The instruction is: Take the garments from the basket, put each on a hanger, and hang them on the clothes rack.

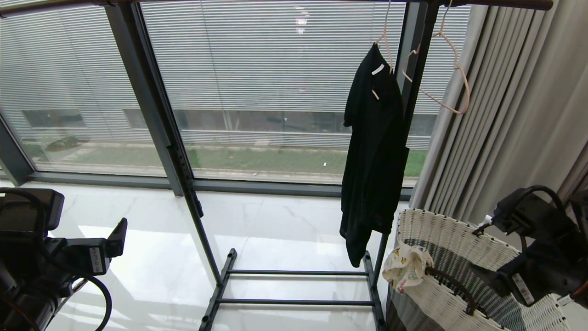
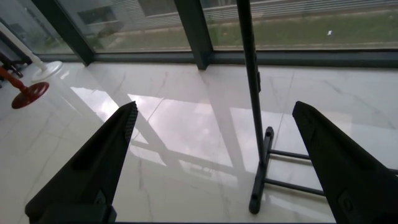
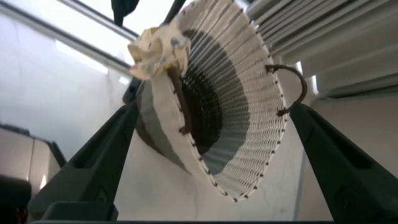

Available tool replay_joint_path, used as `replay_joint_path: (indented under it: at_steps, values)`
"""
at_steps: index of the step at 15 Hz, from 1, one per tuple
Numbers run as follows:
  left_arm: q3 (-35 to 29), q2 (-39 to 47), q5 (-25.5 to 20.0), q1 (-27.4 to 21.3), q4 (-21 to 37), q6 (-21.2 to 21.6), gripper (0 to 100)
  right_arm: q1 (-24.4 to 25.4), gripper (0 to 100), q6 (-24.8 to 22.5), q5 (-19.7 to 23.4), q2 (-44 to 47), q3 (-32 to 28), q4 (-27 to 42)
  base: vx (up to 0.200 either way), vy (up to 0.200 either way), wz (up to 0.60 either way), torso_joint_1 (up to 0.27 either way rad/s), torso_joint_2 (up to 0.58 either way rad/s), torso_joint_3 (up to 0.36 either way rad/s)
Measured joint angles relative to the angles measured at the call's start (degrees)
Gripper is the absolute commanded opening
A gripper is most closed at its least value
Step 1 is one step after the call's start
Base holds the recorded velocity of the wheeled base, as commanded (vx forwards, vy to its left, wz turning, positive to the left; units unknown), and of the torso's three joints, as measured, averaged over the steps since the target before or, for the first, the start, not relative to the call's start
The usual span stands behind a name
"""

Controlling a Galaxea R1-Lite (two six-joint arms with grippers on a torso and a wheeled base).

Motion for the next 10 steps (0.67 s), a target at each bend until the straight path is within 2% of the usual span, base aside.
replay_joint_path:
  at_steps: [2,5,10]
  values:
    - [0.00,-0.33,0.00,0.00,0.00,-0.02,100,-0.39,100,-0.30,2.24,0.51,3.85,-1.00,0.000,0.000,0.00,0.000,0.00,0.000]
    - [-0.17,-0.83,-0.13,0.00,-0.02,-0.02,100,-0.50,100,-0.33,4.13,4.00,6.33,-6.91,0.000,0.000,0.00,0.000,0.00,0.000]
    - [-0.33,-0.94,-4.79,-0.11,0.05,0.00,100,-2.46,100,-2.17,4.41,14.35,6.80,-14.60,0.200,0.000,0.00,0.003,0.00,0.007]
